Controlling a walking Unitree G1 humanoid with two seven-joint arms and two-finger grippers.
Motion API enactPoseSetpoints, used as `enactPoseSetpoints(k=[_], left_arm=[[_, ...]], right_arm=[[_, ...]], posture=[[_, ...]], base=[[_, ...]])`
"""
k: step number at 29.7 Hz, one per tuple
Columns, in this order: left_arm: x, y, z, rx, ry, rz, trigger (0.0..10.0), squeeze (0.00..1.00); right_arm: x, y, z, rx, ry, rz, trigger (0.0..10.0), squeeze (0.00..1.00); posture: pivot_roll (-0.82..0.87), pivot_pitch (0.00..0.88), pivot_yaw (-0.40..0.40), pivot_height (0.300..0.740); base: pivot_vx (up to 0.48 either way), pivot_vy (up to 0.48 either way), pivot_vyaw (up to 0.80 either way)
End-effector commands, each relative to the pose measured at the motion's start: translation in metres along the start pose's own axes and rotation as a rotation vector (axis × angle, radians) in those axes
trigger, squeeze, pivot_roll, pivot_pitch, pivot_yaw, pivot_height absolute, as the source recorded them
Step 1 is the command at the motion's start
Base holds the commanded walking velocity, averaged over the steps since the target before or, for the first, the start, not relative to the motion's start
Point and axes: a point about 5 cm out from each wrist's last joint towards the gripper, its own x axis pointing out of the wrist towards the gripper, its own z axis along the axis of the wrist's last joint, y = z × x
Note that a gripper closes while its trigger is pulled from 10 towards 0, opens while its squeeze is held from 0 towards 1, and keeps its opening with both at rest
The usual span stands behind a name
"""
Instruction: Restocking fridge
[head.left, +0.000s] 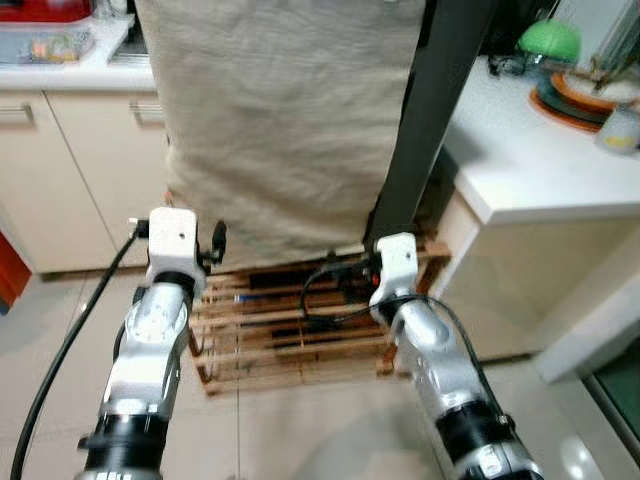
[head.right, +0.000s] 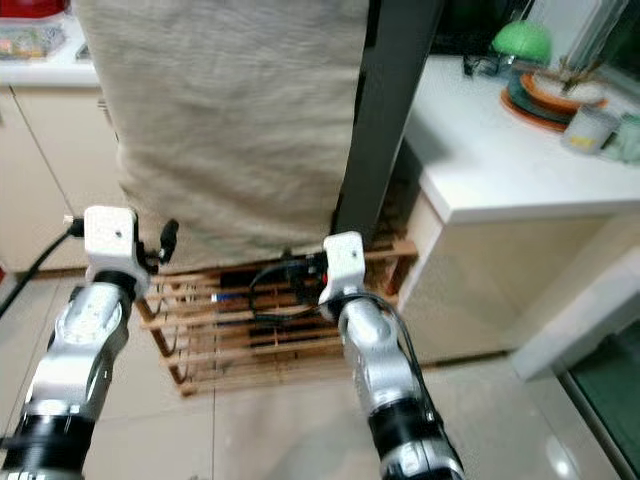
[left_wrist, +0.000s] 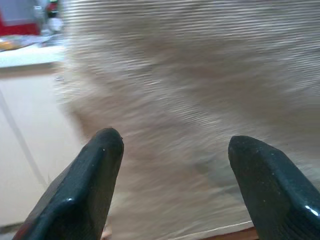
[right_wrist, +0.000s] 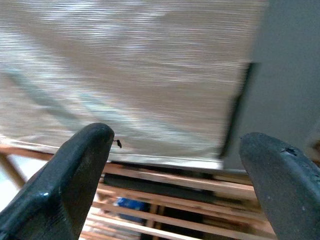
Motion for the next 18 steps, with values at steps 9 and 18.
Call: enactPoseSetpoints(k=[9,18], left_arm=[[0.002,-0.003,0.014,0.01,-0.067,-0.013,10.0,0.0],[0.0,-0.017,0.028,0.0,-0.151,-0.104,10.0,0.0]], right_arm=[[0.001,-0.002,0.007,-0.001,-0.032,-0.004,10.0,0.24],[-0.001,-0.003,0.007,0.001,-0.04,-0.003,10.0,0.24]], posture=[[-0.02,0.0,-0.041,0.74],[-0.02,0.0,-0.044,0.74]], base=[[0.46,0.0,0.0],[0.15,0.0,0.0]])
